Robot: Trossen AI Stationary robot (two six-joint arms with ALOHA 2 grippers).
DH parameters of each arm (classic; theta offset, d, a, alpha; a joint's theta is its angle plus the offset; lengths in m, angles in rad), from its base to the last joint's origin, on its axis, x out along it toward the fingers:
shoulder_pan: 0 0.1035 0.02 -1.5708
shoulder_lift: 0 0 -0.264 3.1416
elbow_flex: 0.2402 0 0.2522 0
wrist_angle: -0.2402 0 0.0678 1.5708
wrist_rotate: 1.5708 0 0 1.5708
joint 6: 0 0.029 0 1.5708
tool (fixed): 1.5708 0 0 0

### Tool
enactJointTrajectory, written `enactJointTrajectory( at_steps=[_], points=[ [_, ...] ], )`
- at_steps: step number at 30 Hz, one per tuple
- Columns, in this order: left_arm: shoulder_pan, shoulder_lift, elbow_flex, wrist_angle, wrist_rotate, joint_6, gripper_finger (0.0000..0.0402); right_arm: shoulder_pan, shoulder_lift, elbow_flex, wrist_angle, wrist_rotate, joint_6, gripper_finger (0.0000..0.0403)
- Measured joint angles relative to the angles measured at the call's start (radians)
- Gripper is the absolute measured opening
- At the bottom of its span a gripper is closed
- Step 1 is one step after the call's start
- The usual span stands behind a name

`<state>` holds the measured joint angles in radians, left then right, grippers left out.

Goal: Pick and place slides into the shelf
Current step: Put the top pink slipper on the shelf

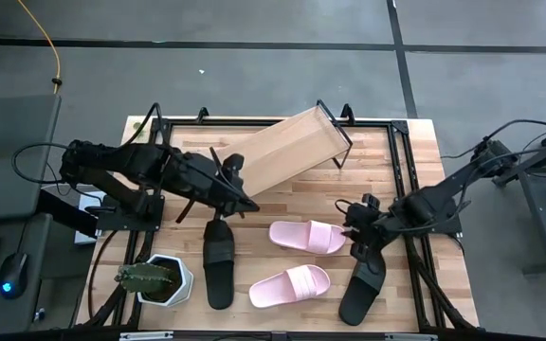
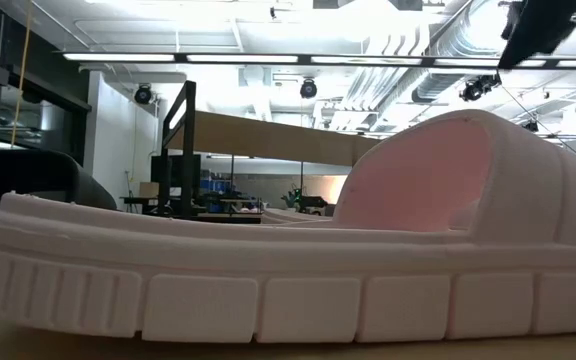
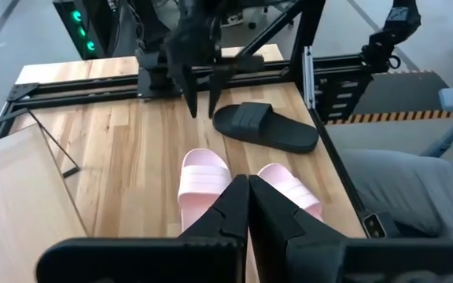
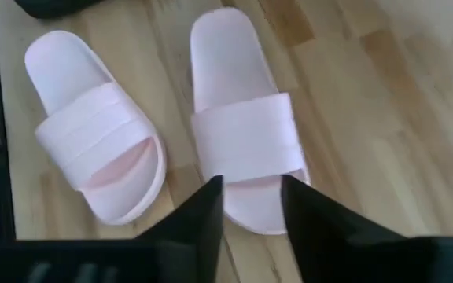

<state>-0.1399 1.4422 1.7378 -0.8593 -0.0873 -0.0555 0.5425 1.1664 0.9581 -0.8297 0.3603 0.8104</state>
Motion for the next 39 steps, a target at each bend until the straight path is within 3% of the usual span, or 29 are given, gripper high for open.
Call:
enactJointTrajectory(
  at_steps=[6, 11, 17, 27, 31, 39],
  points=[
    [0.002, 0.0, 0.0, 0.0, -0.004, -0.001, 0.0001, -0.037, -0.011, -0.097, 0.162, -0.024, -0.007, 0.0199],
    [0.002, 0.0, 0.0, -0.003, -0.004, -0.001, 0.0001, -0.046, -0.012, -0.141, 0.212, -0.03, -0.001, 0.023],
    [0.002, 0.0, 0.0, -0.008, -0.004, -0.001, 0.0001, -0.047, -0.039, -0.24, 0.304, -0.042, 0.053, 0.0234],
    [0.002, 0.0, 0.0, -0.012, -0.003, -0.001, 0.0001, -0.058, -0.234, -0.546, 0.721, -0.087, 0.112, 0.0234],
    [0.002, 0.0, 0.0, -0.012, -0.003, -0.001, 0.0001, -0.072, -0.283, -0.618, 0.767, -0.082, 0.163, 0.0234],
    [0.002, 0.0, 0.0, -0.011, -0.003, -0.001, 0.0001, -0.091, -0.259, -0.664, 0.819, -0.09, 0.204, 0.0234]
  ],
)
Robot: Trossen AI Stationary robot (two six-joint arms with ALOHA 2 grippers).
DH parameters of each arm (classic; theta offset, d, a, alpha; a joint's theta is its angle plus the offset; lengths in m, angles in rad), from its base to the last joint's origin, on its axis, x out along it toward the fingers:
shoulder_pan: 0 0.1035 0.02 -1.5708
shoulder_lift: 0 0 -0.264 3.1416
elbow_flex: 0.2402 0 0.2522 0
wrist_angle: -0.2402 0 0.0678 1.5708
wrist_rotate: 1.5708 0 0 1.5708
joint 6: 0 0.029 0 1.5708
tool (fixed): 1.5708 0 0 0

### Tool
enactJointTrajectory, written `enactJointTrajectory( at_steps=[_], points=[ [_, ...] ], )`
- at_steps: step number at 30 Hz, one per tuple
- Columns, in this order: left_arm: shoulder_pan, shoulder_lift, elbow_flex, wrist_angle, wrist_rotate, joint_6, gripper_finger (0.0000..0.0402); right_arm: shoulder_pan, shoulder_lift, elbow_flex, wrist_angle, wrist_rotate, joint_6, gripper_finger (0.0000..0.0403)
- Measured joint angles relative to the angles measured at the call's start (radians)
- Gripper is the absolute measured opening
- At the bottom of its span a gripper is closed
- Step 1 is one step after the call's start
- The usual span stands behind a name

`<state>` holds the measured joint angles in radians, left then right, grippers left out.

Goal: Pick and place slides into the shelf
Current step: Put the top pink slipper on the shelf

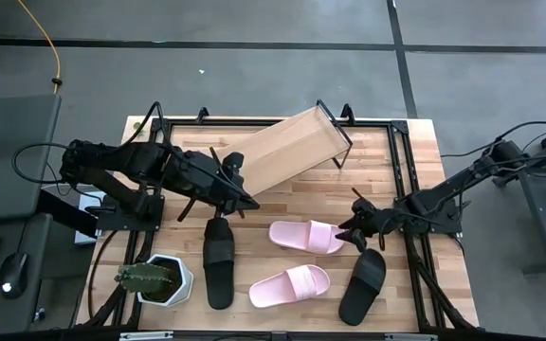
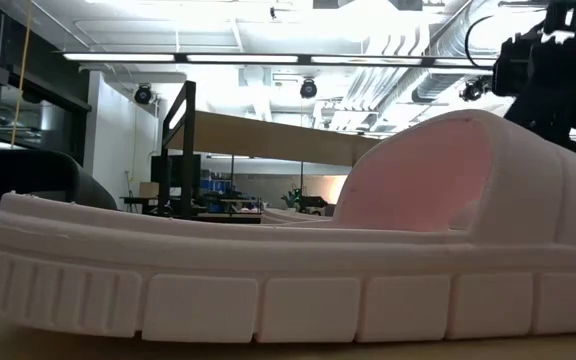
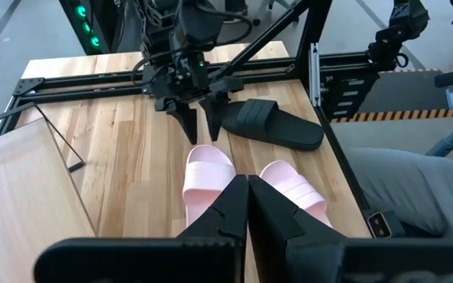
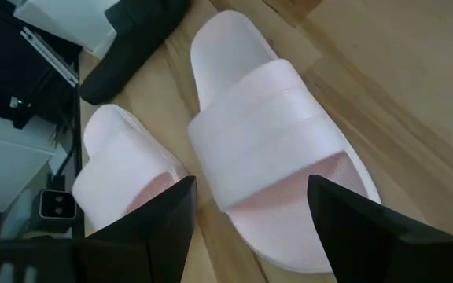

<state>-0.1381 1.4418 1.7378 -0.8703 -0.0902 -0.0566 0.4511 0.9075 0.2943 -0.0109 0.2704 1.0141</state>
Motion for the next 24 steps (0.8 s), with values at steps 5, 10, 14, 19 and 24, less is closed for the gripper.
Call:
enactJointTrajectory(
  at_steps=[5, 10, 14, 19, 24],
  points=[
    [0.0, 0.0, 0.0, 0.0, 0.0, 0.0, 0.0001, 0.0, 0.037, 0.0, 0.038, 0.001, 0.007, 0.0234],
    [0.0, 0.0, 0.0, 0.0, 0.0, 0.0, 0.0001, 0.0, 0.094, 0.0, 0.06, 0.0, 0.01, 0.0234],
    [0.0, 0.0, 0.0, 0.0, 0.0, 0.0, 0.0001, 0.0, 0.134, 0.0, 0.086, 0.0, 0.017, 0.0234],
    [0.0, 0.0, 0.0, 0.0, 0.001, 0.0, 0.0001, 0.0, 0.179, 0.0, 0.127, 0.001, 0.016, 0.0234],
    [0.0, 0.0, 0.0, 0.0, 0.003, 0.0, 0.0001, 0.0, 0.242, 0.0, 0.169, 0.0, 0.015, 0.0234]
  ],
)
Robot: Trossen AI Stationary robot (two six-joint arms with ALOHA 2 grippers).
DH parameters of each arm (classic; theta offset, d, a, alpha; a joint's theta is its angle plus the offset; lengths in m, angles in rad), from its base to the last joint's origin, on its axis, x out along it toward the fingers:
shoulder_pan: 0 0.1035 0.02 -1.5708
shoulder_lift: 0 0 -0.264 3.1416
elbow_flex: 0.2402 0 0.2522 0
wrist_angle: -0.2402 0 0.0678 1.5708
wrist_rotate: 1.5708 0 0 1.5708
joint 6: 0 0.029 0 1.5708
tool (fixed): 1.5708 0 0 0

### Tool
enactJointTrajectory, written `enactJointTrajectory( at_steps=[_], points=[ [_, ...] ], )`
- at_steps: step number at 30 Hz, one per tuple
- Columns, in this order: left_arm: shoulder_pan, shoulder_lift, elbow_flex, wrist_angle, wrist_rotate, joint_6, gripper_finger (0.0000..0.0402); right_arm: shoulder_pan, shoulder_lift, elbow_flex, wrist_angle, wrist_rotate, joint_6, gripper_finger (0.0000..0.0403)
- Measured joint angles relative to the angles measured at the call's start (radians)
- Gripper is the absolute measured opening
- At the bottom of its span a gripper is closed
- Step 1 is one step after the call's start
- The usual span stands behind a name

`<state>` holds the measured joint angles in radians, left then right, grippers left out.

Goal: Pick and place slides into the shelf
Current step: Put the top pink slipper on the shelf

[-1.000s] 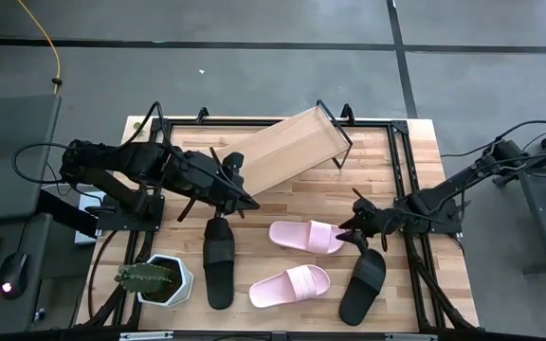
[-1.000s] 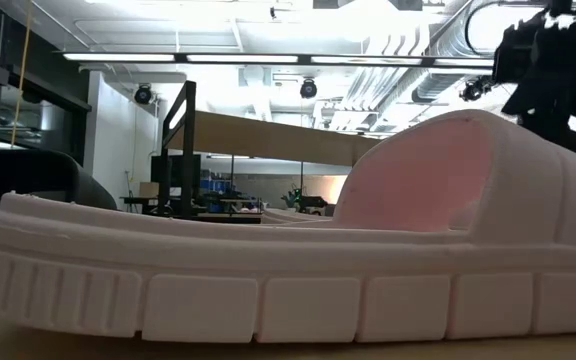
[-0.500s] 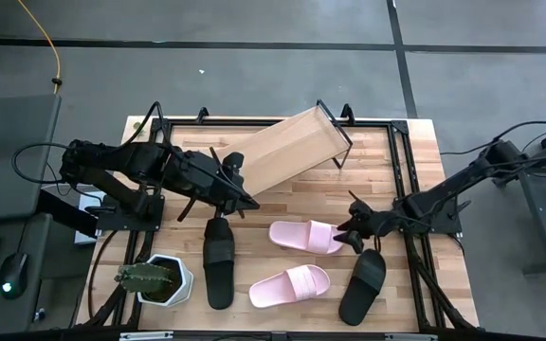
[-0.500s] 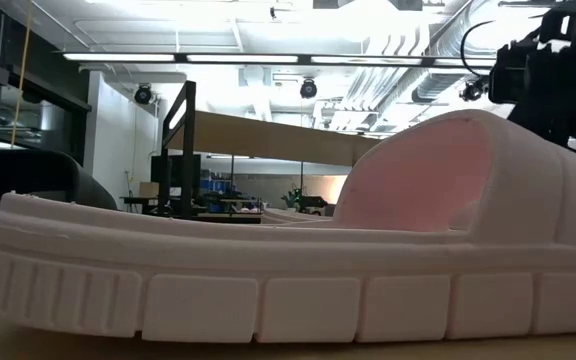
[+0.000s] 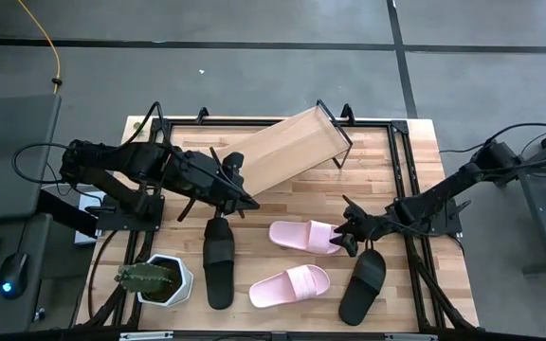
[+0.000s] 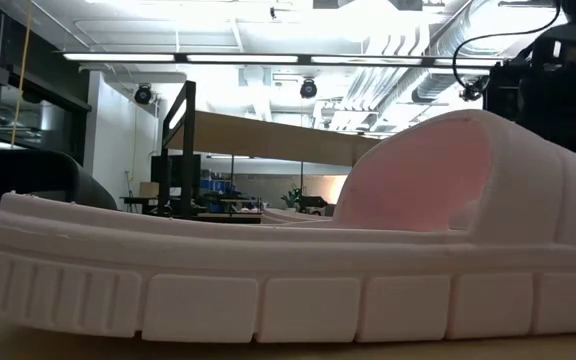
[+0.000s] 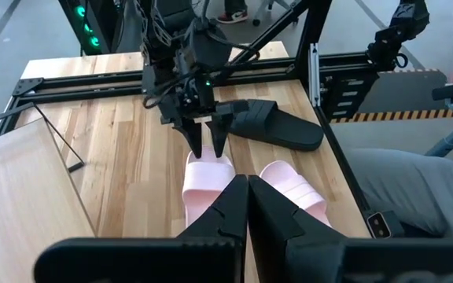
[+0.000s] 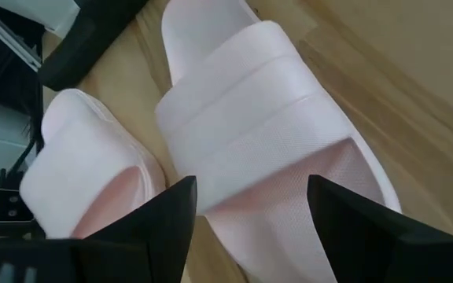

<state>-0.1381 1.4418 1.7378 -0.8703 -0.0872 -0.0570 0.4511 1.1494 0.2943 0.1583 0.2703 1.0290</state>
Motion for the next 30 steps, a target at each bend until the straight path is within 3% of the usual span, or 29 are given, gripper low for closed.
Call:
enactJointTrajectory(
  at_steps=[17, 30],
  points=[
    [0.0, 0.0, 0.0, 0.0, -0.001, 0.0, 0.0001, 0.0, 0.194, 0.001, 0.225, -0.02, -0.027, 0.0234],
    [0.0, 0.0, 0.0, 0.0, -0.003, 0.0, 0.0001, -0.034, 0.227, 0.001, 0.305, -0.035, -0.065, 0.0234]
  ],
)
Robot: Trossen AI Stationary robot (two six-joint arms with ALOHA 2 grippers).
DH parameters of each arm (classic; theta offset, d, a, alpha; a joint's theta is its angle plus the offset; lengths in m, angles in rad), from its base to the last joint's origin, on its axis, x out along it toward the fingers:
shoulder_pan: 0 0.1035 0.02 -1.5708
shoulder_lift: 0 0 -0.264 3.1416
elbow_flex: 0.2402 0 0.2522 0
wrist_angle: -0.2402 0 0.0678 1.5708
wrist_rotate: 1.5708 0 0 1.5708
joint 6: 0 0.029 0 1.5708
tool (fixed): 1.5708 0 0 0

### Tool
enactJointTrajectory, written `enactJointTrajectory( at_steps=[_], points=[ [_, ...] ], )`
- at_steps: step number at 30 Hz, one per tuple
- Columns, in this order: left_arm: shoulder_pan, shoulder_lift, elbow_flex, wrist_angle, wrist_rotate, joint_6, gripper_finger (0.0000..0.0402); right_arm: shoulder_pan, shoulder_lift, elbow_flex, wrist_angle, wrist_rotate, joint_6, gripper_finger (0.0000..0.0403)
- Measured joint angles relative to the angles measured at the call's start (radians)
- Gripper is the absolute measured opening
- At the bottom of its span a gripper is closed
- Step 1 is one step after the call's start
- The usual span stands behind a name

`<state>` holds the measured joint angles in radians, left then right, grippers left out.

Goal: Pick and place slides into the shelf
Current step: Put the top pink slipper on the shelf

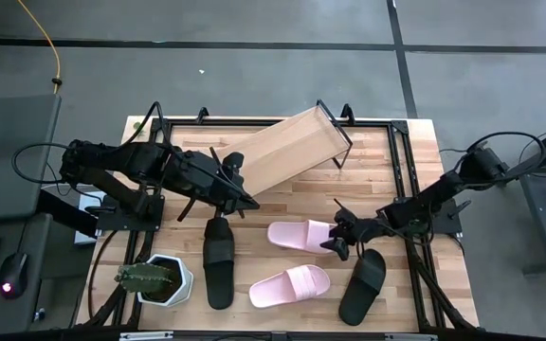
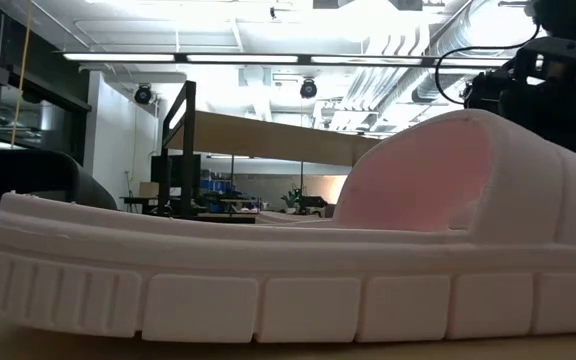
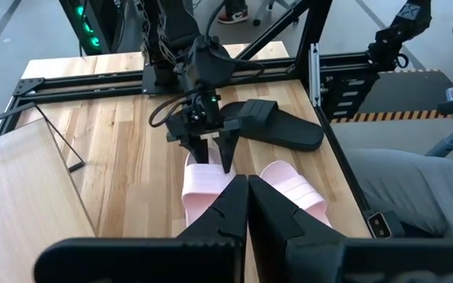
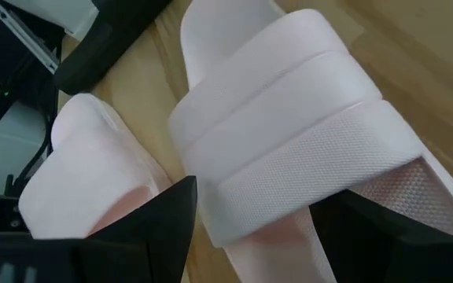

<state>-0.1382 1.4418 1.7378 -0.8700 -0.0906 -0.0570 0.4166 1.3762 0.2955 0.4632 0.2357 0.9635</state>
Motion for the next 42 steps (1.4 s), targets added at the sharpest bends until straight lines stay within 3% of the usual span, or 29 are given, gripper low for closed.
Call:
enactJointTrajectory(
  at_steps=[7, 21, 32, 42],
  points=[
    [0.0, 0.0, 0.0, 0.0, 0.0, 0.0, 0.0001, -0.032, 0.0, 0.0, 0.002, 0.001, -0.019, 0.0196],
    [0.0, 0.0, 0.0, 0.0, 0.0, 0.0, 0.0001, -0.038, -0.002, 0.0, 0.004, 0.001, -0.057, 0.0007],
    [0.0, 0.0, 0.0, 0.0, 0.001, 0.0, 0.0001, -0.06, -0.002, 0.0, -0.001, -0.016, -0.083, 0.0003],
    [0.0, 0.0, 0.0, -0.001, 0.001, 0.0, 0.0001, -0.148, -0.008, 0.0, 0.011, -0.181, -0.157, 0.0001]
  ],
)
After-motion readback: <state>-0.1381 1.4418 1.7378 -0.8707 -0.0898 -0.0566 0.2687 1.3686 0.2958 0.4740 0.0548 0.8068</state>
